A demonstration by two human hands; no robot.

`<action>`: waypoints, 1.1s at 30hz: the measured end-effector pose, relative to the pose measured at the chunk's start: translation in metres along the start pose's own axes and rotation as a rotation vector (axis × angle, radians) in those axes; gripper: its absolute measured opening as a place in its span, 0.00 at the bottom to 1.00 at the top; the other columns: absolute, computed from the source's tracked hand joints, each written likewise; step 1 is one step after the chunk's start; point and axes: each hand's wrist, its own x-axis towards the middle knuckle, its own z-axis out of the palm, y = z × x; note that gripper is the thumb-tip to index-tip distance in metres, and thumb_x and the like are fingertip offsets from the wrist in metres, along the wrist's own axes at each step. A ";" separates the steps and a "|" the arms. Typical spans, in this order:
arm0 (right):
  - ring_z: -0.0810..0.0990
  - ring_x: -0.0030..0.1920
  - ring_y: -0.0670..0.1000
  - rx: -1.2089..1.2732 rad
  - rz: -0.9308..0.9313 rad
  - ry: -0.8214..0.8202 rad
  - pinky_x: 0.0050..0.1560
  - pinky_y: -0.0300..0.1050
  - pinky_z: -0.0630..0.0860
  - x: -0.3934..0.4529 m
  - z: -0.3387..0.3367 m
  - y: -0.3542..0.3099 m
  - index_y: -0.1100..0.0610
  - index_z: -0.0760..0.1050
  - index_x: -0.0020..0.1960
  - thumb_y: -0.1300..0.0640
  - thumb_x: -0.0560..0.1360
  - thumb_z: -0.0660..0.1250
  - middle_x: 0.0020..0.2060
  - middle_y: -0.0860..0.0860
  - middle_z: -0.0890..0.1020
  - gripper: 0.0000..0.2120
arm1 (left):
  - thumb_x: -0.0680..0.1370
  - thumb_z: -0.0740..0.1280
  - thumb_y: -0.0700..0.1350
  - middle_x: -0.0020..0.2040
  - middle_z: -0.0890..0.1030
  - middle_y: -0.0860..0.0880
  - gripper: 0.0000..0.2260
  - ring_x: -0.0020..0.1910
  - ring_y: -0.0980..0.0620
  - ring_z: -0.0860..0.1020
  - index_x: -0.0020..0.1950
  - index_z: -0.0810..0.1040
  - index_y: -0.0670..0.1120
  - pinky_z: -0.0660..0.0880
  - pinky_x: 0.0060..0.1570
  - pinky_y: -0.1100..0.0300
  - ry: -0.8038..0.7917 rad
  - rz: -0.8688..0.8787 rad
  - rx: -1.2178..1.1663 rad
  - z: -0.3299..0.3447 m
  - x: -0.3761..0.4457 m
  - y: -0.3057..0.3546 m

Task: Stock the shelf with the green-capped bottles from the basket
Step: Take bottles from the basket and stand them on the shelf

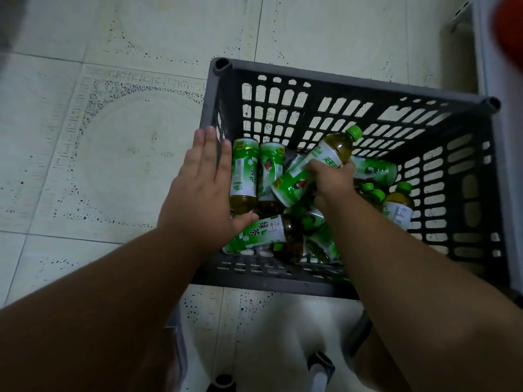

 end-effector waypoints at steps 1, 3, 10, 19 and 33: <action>0.80 0.51 0.60 0.027 -0.028 -0.043 0.49 0.61 0.81 -0.006 0.000 -0.005 0.50 0.62 0.68 0.70 0.67 0.73 0.52 0.56 0.77 0.36 | 0.69 0.46 0.77 0.79 0.35 0.37 0.53 0.79 0.41 0.36 0.76 0.32 0.40 0.42 0.74 0.50 -0.020 -0.011 -0.004 -0.002 0.000 0.000; 0.80 0.49 0.58 -0.007 -0.083 -0.131 0.43 0.55 0.80 -0.025 -0.003 -0.017 0.51 0.61 0.69 0.71 0.68 0.71 0.52 0.55 0.76 0.36 | 0.68 0.42 0.77 0.78 0.32 0.36 0.52 0.78 0.39 0.33 0.75 0.29 0.40 0.39 0.74 0.49 -0.057 -0.011 0.041 -0.008 0.000 0.001; 0.82 0.47 0.53 -0.177 -0.390 -0.302 0.39 0.49 0.82 -0.125 -0.040 -0.081 0.51 0.62 0.68 0.64 0.70 0.76 0.52 0.53 0.78 0.34 | 0.73 0.64 0.70 0.81 0.39 0.43 0.50 0.80 0.46 0.40 0.81 0.41 0.45 0.45 0.77 0.51 -0.207 -0.021 -0.287 -0.064 -0.017 0.020; 0.84 0.50 0.50 -0.026 -0.762 -0.374 0.50 0.49 0.80 -0.281 -0.149 -0.162 0.54 0.74 0.60 0.49 0.63 0.80 0.51 0.51 0.83 0.29 | 0.71 0.72 0.64 0.79 0.62 0.52 0.43 0.76 0.52 0.62 0.81 0.57 0.53 0.62 0.72 0.53 0.086 0.019 -0.686 -0.198 -0.098 0.122; 0.85 0.49 0.46 -0.048 -1.008 0.167 0.54 0.52 0.82 -0.414 -0.365 -0.182 0.50 0.74 0.59 0.52 0.62 0.82 0.49 0.47 0.84 0.29 | 0.68 0.77 0.60 0.71 0.70 0.59 0.39 0.68 0.61 0.68 0.75 0.64 0.58 0.68 0.64 0.58 0.010 0.617 -0.965 -0.274 -0.147 0.318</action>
